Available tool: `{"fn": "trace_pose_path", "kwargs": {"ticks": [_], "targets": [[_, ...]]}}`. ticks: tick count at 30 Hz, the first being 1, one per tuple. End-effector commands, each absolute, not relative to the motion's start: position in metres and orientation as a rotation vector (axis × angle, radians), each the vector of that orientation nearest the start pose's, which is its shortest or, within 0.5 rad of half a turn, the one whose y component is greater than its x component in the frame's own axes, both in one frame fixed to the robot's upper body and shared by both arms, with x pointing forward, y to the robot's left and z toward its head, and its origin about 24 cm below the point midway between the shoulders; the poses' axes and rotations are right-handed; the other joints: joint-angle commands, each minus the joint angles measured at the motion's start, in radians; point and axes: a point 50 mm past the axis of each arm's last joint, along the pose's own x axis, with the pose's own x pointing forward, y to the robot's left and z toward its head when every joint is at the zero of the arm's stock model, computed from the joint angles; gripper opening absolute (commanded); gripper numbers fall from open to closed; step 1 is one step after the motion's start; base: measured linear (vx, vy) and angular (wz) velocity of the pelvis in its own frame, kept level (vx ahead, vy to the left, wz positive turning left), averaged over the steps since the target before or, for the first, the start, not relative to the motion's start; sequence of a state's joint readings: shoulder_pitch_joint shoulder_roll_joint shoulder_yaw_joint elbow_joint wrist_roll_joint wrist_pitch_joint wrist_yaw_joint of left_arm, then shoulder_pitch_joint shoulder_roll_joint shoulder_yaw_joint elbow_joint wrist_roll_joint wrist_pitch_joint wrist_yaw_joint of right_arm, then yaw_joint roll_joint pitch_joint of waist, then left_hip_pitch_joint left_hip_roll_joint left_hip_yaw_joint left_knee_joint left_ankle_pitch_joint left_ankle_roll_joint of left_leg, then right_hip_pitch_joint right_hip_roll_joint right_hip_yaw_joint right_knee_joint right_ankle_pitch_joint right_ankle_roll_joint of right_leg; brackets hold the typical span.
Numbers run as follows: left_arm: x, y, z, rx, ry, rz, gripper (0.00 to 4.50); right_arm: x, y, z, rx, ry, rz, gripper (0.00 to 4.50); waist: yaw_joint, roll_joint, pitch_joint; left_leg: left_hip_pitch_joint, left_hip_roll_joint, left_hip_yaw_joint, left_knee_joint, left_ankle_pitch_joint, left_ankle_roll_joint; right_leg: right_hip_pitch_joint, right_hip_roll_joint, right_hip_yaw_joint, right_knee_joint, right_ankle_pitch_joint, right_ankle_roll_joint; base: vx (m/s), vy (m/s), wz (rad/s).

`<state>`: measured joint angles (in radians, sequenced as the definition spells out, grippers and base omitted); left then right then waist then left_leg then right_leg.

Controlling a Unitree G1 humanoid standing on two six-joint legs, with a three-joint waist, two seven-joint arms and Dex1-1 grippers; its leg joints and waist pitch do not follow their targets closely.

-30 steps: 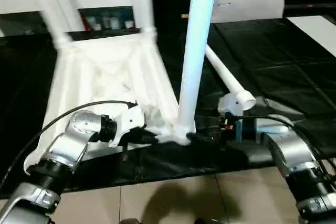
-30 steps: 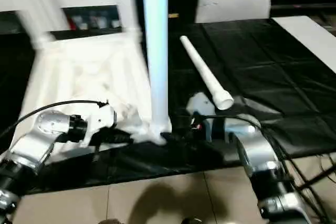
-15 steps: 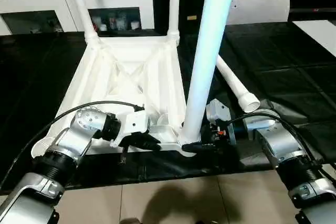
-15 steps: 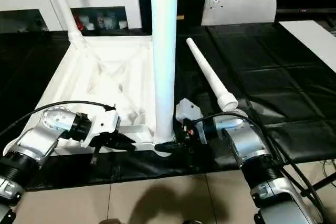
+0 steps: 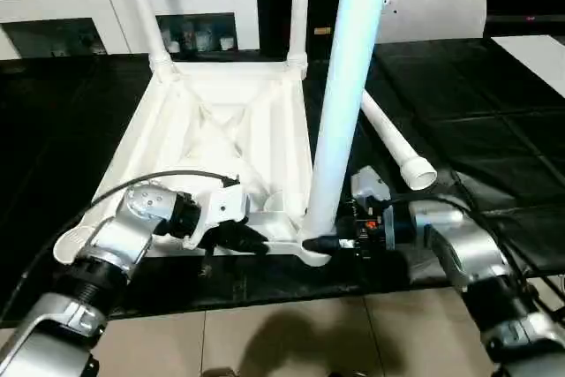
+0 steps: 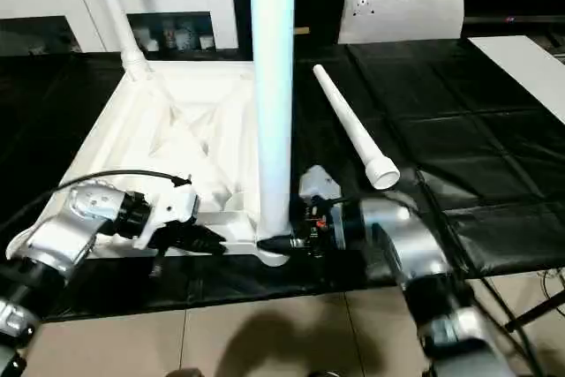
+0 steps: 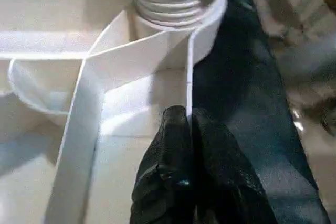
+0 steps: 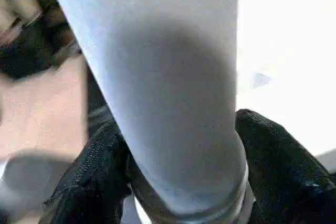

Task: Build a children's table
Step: Rotate leg to tighten

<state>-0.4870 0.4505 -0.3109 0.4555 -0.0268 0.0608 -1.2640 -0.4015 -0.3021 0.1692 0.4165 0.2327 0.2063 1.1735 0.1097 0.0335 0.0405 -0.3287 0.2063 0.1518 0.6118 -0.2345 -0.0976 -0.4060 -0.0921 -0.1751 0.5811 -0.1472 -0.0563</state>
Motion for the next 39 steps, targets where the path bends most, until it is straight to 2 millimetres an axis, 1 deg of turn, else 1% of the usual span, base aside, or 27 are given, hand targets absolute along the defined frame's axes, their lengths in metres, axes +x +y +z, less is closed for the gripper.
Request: {"fn": "trace_pose_path", "kwargs": {"ticks": [1,3,5,6,7,8,9,10,11,12,13,15,16,17,18,19,21,22,24,26,29,30,31,32,34,37,39], "targets": [[0.301,0.127,0.053,0.375,0.366,-1.328,0.0,0.284,-0.098,0.039,0.08,0.301,1.306,2.73,-0.01,-0.01,-0.058,-0.01,0.017,0.01,-0.071,-0.123,0.05,0.063,-0.067,0.059,-0.1,-0.496,-0.007,0.0,0.0,0.0],[0.302,0.123,0.053,0.351,0.361,-1.289,0.0,0.286,-0.093,0.035,0.096,0.314,1.242,2.72,-0.023,-0.004,-0.054,-0.006,0.01,0.008,-0.07,-0.157,0.042,0.063,-0.063,0.045,-0.116,-0.565,0.031,0.0,0.0,0.0],[0.307,0.113,0.055,0.304,0.353,-1.176,0.0,0.292,-0.082,0.028,0.124,0.349,1.086,2.72,-0.05,-0.008,-0.05,-0.003,0.006,0.005,-0.065,-0.195,0.026,0.061,-0.058,0.027,-0.13,-0.607,0.066,0.0,0.0,0.0],[0.311,0.107,0.058,0.269,0.345,-1.114,0.0,0.297,-0.077,0.026,0.14,0.377,1.006,2.72,-0.056,0.0,-0.049,-0.001,0.006,0.003,-0.065,-0.21,0.025,0.06,-0.058,0.02,-0.136,-0.616,0.073,0.0,0.0,0.0],[0.313,0.102,0.059,0.244,0.342,-1.073,0.0,0.299,-0.073,0.024,0.15,0.396,0.953,2.72,-0.084,0.001,-0.05,-0.002,0.008,-0.004,-0.061,-0.248,0.024,0.068,-0.055,0.002,-0.146,-0.615,0.09,0.0,0.0,0.0],[0.317,0.096,0.063,0.214,0.33,-1.013,0.0,0.303,-0.067,0.025,0.146,0.402,0.905,2.72,-0.092,0.011,-0.051,0.002,0.012,-0.007,-0.063,-0.263,0.026,0.07,-0.056,-0.002,-0.149,-0.604,0.087,0.0,0.0,0.0],[0.318,0.093,0.064,0.201,0.325,-0.984,0.0,0.305,-0.064,0.025,0.142,0.403,0.88,2.72,-0.11,0.018,-0.048,0.002,0.03,-0.016,-0.072,-0.309,0.034,0.077,-0.058,-0.01,-0.152,-0.571,0.078,0.0,0.0,0.0],[0.322,0.085,0.068,0.181,0.313,-0.917,0.0,0.311,-0.056,0.025,0.158,0.422,0.795,2.72,-0.119,0.019,-0.049,-0.001,0.035,-0.021,-0.076,-0.334,0.04,0.085,-0.059,-0.011,-0.147,-0.551,0.078,0.0,0.0,0.0],[0.323,0.083,0.068,0.178,0.31,-0.899,0.0,0.313,-0.054,0.025,0.166,0.429,0.771,2.72,-0.134,0.021,-0.051,-0.01,0.044,-0.028,-0.082,-0.354,0.036,0.092,-0.064,-0.004,-0.134,-0.509,0.066,0.0,0.0,0.0],[0.328,0.074,0.072,0.168,0.294,-0.834,0.0,0.321,-0.045,0.024,0.19,0.474,0.664,2.72,-0.147,0.02,-0.052,-0.008,0.039,-0.028,-0.082,-0.359,0.031,0.089,-0.068,-0.001,-0.132,-0.502,0.052,0.0,0.0,0.0],[0.329,0.072,0.072,0.166,0.293,-0.82,0.0,0.322,-0.042,0.023,0.194,0.487,0.64,2.72,-0.156,0.016,-0.053,-0.005,0.022,-0.023,-0.072,-0.342,0.03,0.085,-0.069,-0.005,-0.141,-0.518,0.045,0.0,0.0,0.0],[0.331,0.067,0.074,0.181,0.28,-0.781,0.0,0.325,-0.035,0.025,0.225,0.484,0.619,2.72,-0.163,0.013,-0.057,-0.005,0.008,-0.015,-0.066,-0.282,0.043,0.079,-0.073,0.002,-0.142,-0.511,0.02,0.0,0.0,0.0],[0.331,0.064,0.076,0.19,0.27,-0.775,0.0,0.326,-0.031,0.027,0.232,0.471,0.602,2.72,-0.163,0.012,-0.058,-0.01,0.009,-0.014,-0.068,-0.257,0.048,0.081,-0.073,0.006,-0.138,-0.494,0.012,0.0,0.0,0.0],[0.331,0.061,0.078,0.192,0.263,-0.779,0.0,0.328,-0.03,0.028,0.231,0.457,0.588,3.28,-0.159,0.011,-0.064,-0.015,0.013,-0.016,-0.07,-0.207,0.058,0.083,-0.075,0.017,-0.126,-0.437,-0.012,0.0,0.0,0.0],[0.331,0.061,0.078,0.192,0.263,-0.779,0.0,0.328,-0.03,0.028,0.231,0.457,0.588,3.42,-0.159,0.009,-0.067,-0.019,0.013,-0.015,-0.071,-0.18,0.065,0.083,-0.073,0.022,-0.119,-0.404,-0.026,0.0,0.0,0.0],[0.33,0.06,0.078,0.192,0.261,-0.781,0.0,0.328,-0.029,0.029,0.232,0.453,0.581,3.42,-0.153,0.008,-0.073,-0.028,0.016,-0.015,-0.068,-0.094,0.09,0.083,-0.073,0.034,-0.095,-0.307,-0.069,0.0,0.0,0.0],[0.329,0.062,0.078,0.238,0.263,-0.794,0.0,0.329,-0.03,0.031,0.244,0.434,0.562,3.62,-0.152,0.008,-0.072,-0.033,0.017,-0.015,-0.067,-0.068,0.1,0.084,-0.073,0.037,-0.087,-0.285,-0.085,0.0,0.0,0.0],[0.329,0.066,0.077,0.254,0.261,-0.806,0.0,0.33,-0.032,0.033,0.242,0.414,0.563,3.79,-0.15,0.009,-0.08,-0.039,0.016,-0.016,-0.061,-0.006,0.119,0.091,-0.074,0.041,-0.073,-0.212,-0.1,0.0,0.0,0.0],[0.326,0.075,0.074,0.279,0.262,-0.838,0.0,0.331,-0.042,0.037,0.221,0.352,0.57,3.9,-0.146,0.002,-0.081,-0.044,0.013,-0.013,-0.055,0.042,0.143,0.086,-0.071,0.045,-0.063,-0.151,-0.117,0.0,0.0,0.0],[0.323,0.083,0.072,0.29,0.266,-0.865,0.0,0.33,-0.052,0.04,0.218,0.313,0.582,4.1,-0.137,0.006,-0.079,-0.042,0.015,-0.01,-0.055,0.032,0.159,0.087,-0.074,0.046,-0.062,-0.164,-0.114,0.0,0.0,0.0],[0.32,0.092,0.069,0.303,0.268,-0.895,0.0,0.328,-0.066,0.042,0.212,0.269,0.598,4.4,-0.133,0.0,-0.075,-0.041,0.018,-0.009,-0.056,0.028,0.16,0.082,-0.07,0.047,-0.064,-0.189,-0.105,0.0,0.0,0.0],[0.317,0.102,0.067,0.324,0.279,-0.935,0.0,0.324,-0.082,0.045,0.186,0.235,0.616,4.4,-0.127,0.002,-0.073,-0.037,0.018,-0.008,-0.057,0.009,0.15,0.08,-0.07,0.047,-0.068,-0.222,-0.098,0.0,0.0,0.0],[0.314,0.111,0.064,0.335,0.296,-0.969,0.0,0.321,-0.096,0.047,0.162,0.216,0.634,4.46,-0.117,-0.002,-0.072,-0.037,0.02,-0.007,-0.057,-0.003,0.146,0.081,-0.069,0.049,-0.068,-0.242,-0.082,0.0,0.0,0.0],[0.311,0.116,0.062,0.341,0.309,-0.992,0.0,0.318,-0.105,0.048,0.143,0.205,0.647,4.46,-0.11,0.001,-0.074,-0.035,0.023,-0.006,-0.057,0.003,0.143,0.076,-0.068,0.053,-0.063,-0.23,-0.083,0.0,0.0,0.0],[0.307,0.122,0.059,0.377,0.317,-1.048,0.0,0.313,-0.114,0.049,0.097,0.191,0.709,4.46,-0.1,0.002,-0.071,-0.033,0.025,-0.003,-0.059,0.003,0.139,0.071,-0.066,0.053,-0.064,-0.231,-0.091,0.0,0.0,0.0],[0.301,0.13,0.057,0.397,0.331,-1.148,0.0,0.304,-0.13,0.048,0.007,0.188,0.823,4.46,-0.081,0.0,-0.066,-0.028,0.025,-0.001,-0.063,-0.048,0.116,0.07,-0.067,0.053,-0.073,-0.299,-0.065,0.0,0.0,0.0],[0.297,0.134,0.056,0.425,0.34,-1.211,0.0,0.301,-0.137,0.047,-0.056,0.19,0.885,4.46,-0.072,0.0,-0.068,-0.027,0.026,0.0,-0.062,-0.05,0.115,0.069,-0.068,0.054,-0.074,-0.303,-0.058,0.0,0.0,0.0]]}}
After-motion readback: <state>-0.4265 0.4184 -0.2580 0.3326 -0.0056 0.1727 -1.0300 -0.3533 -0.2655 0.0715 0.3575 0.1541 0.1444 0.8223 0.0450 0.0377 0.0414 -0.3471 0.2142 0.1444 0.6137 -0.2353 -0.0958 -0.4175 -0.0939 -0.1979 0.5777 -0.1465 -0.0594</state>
